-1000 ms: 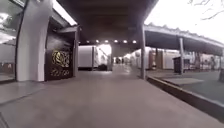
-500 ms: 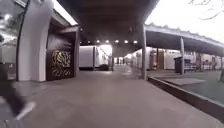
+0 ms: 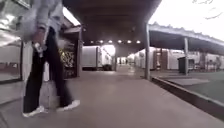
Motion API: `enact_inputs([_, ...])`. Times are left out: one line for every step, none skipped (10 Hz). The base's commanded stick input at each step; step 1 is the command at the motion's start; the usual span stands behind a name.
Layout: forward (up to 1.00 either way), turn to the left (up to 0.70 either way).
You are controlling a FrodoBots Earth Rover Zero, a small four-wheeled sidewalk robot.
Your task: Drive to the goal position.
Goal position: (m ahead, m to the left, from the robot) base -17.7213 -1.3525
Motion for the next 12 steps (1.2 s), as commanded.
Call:
enact_inputs([0.00,0.70])
enact_inputs([0.00,0.70])
enact_inputs([0.00,0.70])
enact_inputs([0.00,0.70])
enact_inputs([0.00,0.70])
enact_inputs([0.00,0.70])
enact_inputs([0.00,0.70])
enact_inputs([0.00,0.70])
enact_inputs([0.00,0.70])
enact_inputs([0.00,0.70])
enact_inputs([0.00,0.70])
enact_inputs([0.00,0.70])
